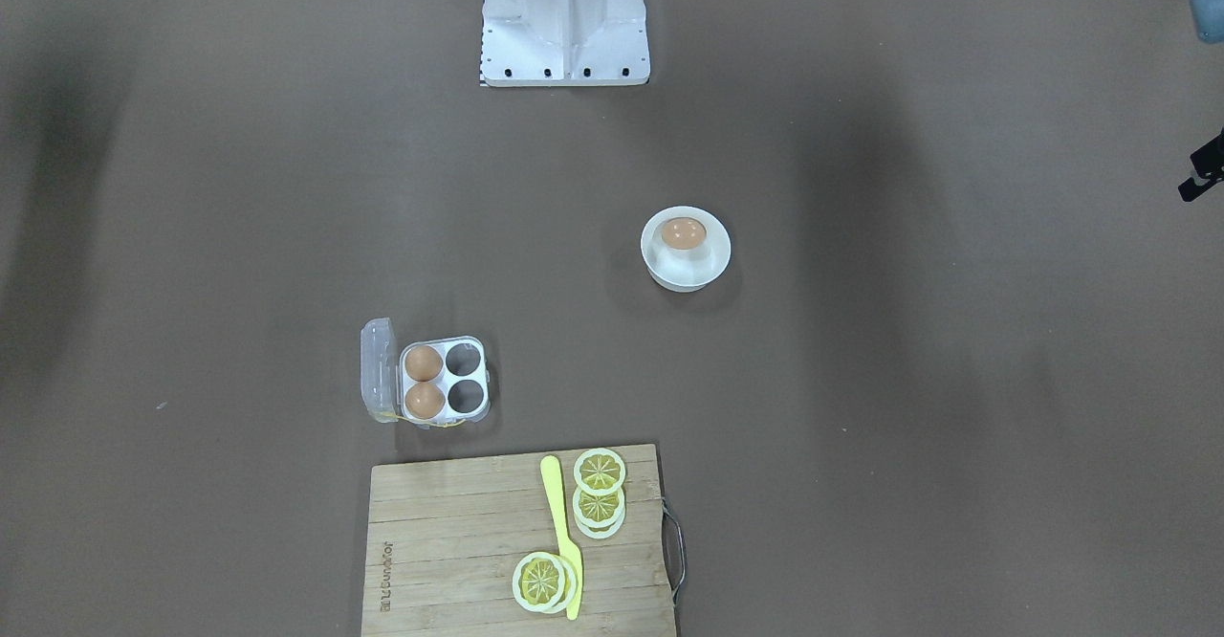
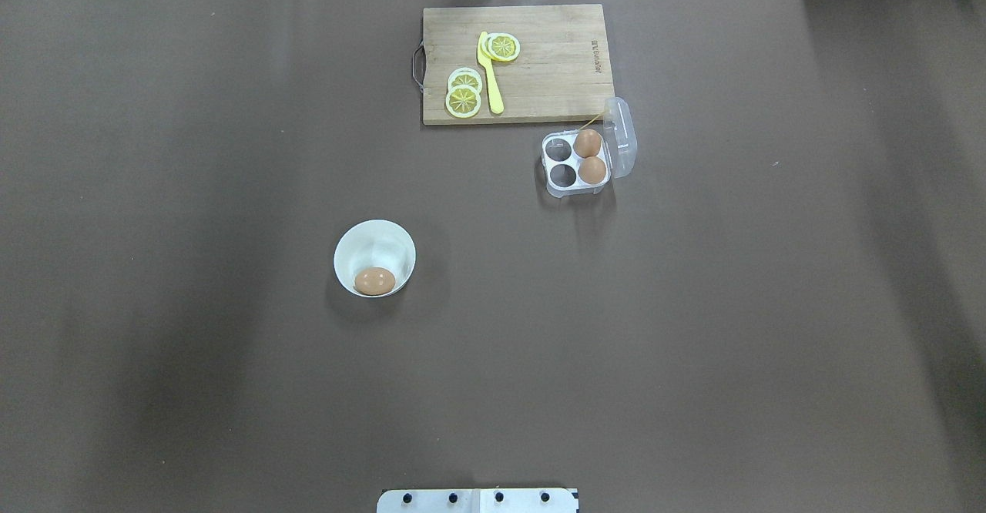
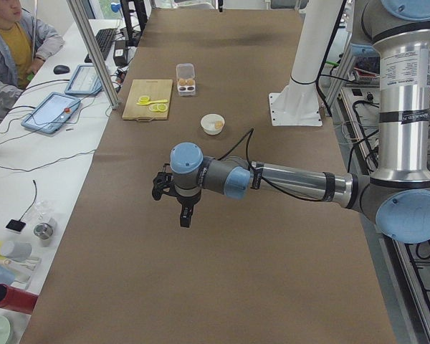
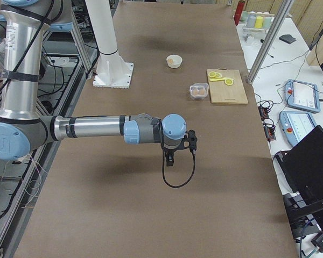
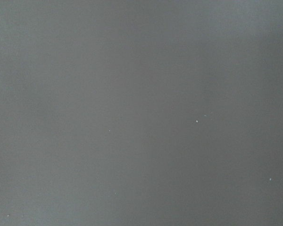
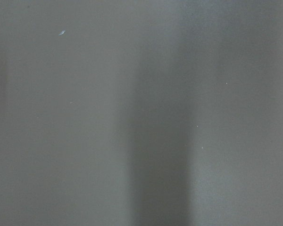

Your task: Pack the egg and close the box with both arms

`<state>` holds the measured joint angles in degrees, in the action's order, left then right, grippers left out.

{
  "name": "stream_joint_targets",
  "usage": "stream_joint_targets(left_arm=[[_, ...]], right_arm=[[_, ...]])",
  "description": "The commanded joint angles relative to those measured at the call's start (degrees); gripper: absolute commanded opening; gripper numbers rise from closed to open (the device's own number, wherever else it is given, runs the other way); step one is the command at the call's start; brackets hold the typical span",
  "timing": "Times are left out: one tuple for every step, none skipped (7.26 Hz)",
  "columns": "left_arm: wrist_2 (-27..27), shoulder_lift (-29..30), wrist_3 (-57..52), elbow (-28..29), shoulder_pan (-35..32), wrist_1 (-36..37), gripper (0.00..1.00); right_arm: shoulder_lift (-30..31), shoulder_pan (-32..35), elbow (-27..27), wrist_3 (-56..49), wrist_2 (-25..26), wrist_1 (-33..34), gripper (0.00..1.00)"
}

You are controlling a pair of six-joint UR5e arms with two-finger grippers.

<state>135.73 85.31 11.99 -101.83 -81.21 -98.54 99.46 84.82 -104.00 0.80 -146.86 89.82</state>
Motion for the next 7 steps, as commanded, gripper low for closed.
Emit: stream_joint_targets(left_arm=[[-0.02, 2.65, 12.87, -1.87, 5.41, -0.25, 0.98], [-0.72, 5.63, 26.37, -4.32, 11.11, -0.16, 0.98], [-0.9, 10.1, 39.82, -5.65, 15.95, -0.08, 0.98], [-0.99, 15.62, 52.05, -5.58, 20.96, 0.01, 0.98], [-1.6, 20.99, 63.92, -5.49, 25.45, 0.27, 0.98], [-6.22, 25.39, 74.48, -5.31, 30.89, 0.71, 0.98], [-10.01, 28.83, 80.24, -5.14, 35.9, 3.76, 0.98]], right_arm=[[-0.15, -0.09, 0.29, 0.6, 0.08, -4.0, 1.0], [0.2, -0.52, 0.47, 0.87, 0.0, -6.39, 1.0], [0.2, -1.83, 0.47, 0.79, 0.35, -6.5, 1.0], [0.03, -2.98, 0.47, 0.87, 0.44, -6.5, 1.0], [-0.23, -3.86, 0.47, 0.79, 0.53, -6.5, 1.0], [-0.5, -4.39, 0.55, 0.79, 0.61, -6.5, 1.0], [-0.67, -4.83, 0.73, 0.79, 0.61, -6.5, 1.0]])
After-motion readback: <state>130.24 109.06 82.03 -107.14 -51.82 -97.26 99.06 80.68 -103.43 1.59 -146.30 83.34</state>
